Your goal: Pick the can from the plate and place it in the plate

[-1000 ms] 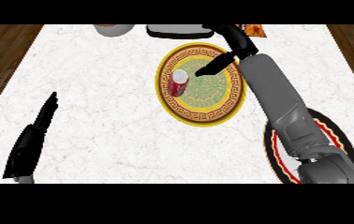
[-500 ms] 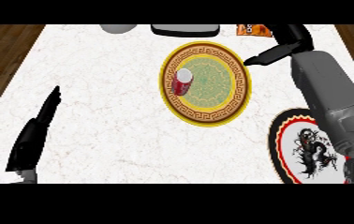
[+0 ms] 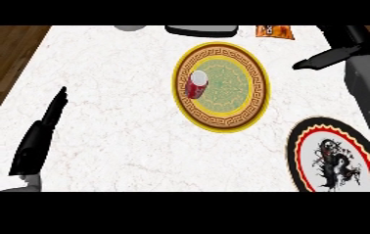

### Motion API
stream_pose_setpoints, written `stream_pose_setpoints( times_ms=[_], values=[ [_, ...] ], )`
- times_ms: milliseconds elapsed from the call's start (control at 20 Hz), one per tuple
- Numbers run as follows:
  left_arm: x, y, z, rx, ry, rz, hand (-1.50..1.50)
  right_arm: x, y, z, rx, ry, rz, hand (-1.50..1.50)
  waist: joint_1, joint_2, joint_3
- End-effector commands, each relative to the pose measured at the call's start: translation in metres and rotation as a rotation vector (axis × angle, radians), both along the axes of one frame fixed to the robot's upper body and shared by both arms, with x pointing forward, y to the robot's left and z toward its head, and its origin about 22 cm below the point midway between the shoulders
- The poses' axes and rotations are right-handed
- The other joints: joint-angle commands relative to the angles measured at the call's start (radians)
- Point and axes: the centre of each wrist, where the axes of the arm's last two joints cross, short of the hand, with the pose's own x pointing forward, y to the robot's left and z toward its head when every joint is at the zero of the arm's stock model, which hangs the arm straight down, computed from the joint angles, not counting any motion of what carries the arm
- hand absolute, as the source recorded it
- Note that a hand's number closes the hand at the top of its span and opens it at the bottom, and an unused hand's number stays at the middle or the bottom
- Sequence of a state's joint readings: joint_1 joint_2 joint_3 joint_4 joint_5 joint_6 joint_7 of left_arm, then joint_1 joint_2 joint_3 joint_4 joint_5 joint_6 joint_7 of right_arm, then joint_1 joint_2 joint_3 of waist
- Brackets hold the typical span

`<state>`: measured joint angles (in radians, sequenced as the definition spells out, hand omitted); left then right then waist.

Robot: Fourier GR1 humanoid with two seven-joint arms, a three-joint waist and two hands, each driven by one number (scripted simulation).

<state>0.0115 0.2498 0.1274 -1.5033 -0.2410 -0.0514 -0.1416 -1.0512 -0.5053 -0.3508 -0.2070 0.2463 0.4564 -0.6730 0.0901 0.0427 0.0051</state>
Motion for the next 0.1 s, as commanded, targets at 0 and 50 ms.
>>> stream_pose_setpoints(
  times_ms=[0, 50],
  values=[
    [0.0134, -0.0111, 0.0056, -0.012, -0.026, -0.002, 0.00, -0.0068, -0.0126, -0.0063, 0.019, -0.039, 0.030, -1.50, 0.007, 0.011, 0.002],
    [0.0043, -0.0053, 0.0030, -0.001, 0.002, -0.034, 0.00, -0.0104, -0.0199, -0.0083, 0.024, -0.036, 0.008, -1.50, 0.018, 0.011, 0.003]
  ],
)
